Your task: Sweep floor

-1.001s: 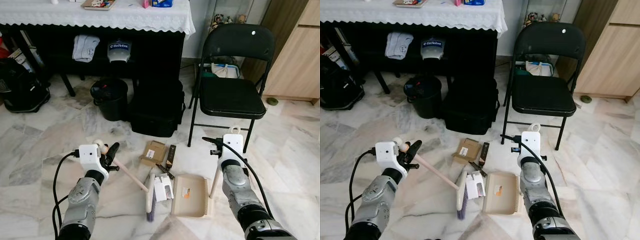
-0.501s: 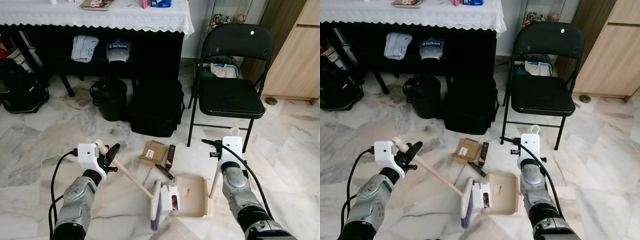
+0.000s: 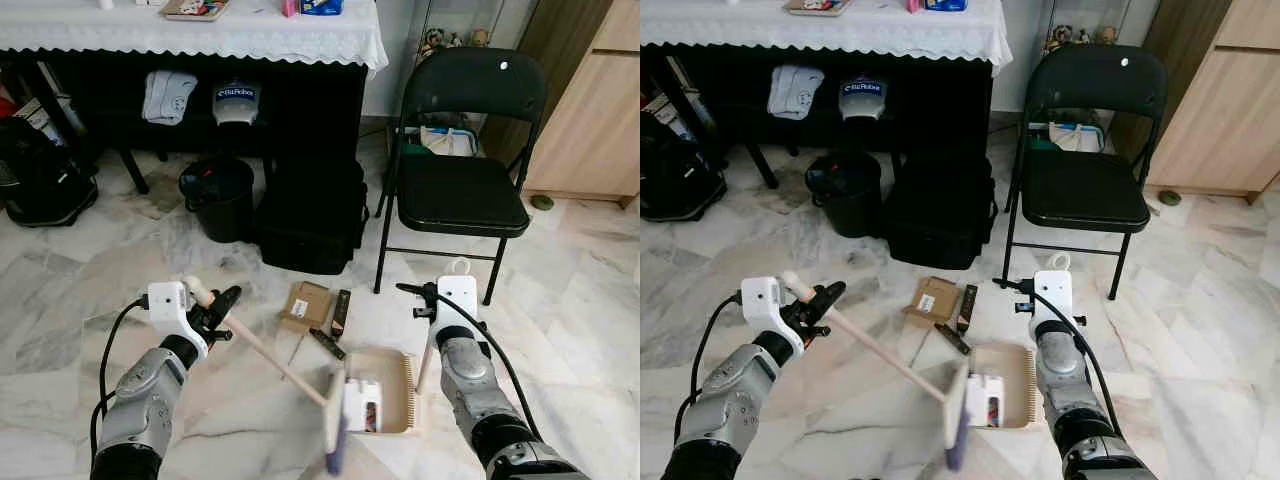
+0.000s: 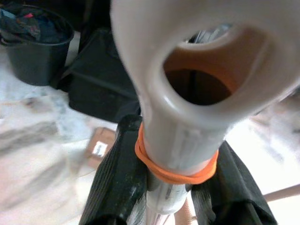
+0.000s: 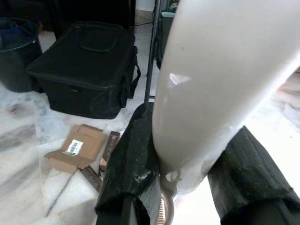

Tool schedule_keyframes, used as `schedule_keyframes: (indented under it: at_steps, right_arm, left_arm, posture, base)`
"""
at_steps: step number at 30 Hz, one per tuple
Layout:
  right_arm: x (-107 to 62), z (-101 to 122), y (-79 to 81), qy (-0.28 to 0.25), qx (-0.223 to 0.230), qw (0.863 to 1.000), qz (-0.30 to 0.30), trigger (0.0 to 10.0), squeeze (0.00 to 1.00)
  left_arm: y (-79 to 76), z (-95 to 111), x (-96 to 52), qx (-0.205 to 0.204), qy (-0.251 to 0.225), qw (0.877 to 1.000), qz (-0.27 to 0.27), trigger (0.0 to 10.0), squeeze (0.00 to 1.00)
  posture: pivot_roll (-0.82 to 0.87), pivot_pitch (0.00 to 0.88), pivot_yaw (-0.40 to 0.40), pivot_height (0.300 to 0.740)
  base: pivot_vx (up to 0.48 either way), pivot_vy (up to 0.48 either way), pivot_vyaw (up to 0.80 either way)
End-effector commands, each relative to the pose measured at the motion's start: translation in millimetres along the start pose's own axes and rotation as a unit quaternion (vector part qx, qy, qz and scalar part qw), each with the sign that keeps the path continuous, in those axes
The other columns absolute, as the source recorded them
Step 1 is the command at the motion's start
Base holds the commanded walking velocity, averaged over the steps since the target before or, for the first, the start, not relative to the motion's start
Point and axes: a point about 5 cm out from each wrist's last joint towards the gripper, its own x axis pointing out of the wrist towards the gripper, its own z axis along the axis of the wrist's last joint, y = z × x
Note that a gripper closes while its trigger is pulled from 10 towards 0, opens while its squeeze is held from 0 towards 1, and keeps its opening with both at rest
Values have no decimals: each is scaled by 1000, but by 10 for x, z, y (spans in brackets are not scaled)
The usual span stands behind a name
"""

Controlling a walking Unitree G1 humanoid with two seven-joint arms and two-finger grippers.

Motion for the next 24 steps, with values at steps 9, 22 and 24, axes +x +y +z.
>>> schedule_keyframes:
  at_steps: [9, 22, 24]
  right_arm:
    - [-27, -38, 122, 3, 16, 999, 28, 10000, 0]
    - [-19, 123, 219, -51, 45, 996, 63, 10000, 0]
    - [-20, 146, 231, -59, 50, 995, 69, 10000, 0]
  left_arm:
    - [-170, 285, 50, -46, -43, 997, -52, 10000, 0]
    - [-70, 671, 16, 29, -160, 985, 52, 10000, 0]
    - [-33, 739, 1, 43, -183, 979, 81, 10000, 0]
  posture:
    - [64, 99, -5, 740]
    - [59, 86, -9, 740]
    - [59, 84, -9, 740]
  base:
    - [0, 0, 0]
    - [0, 0, 0]
    - [0, 0, 0]
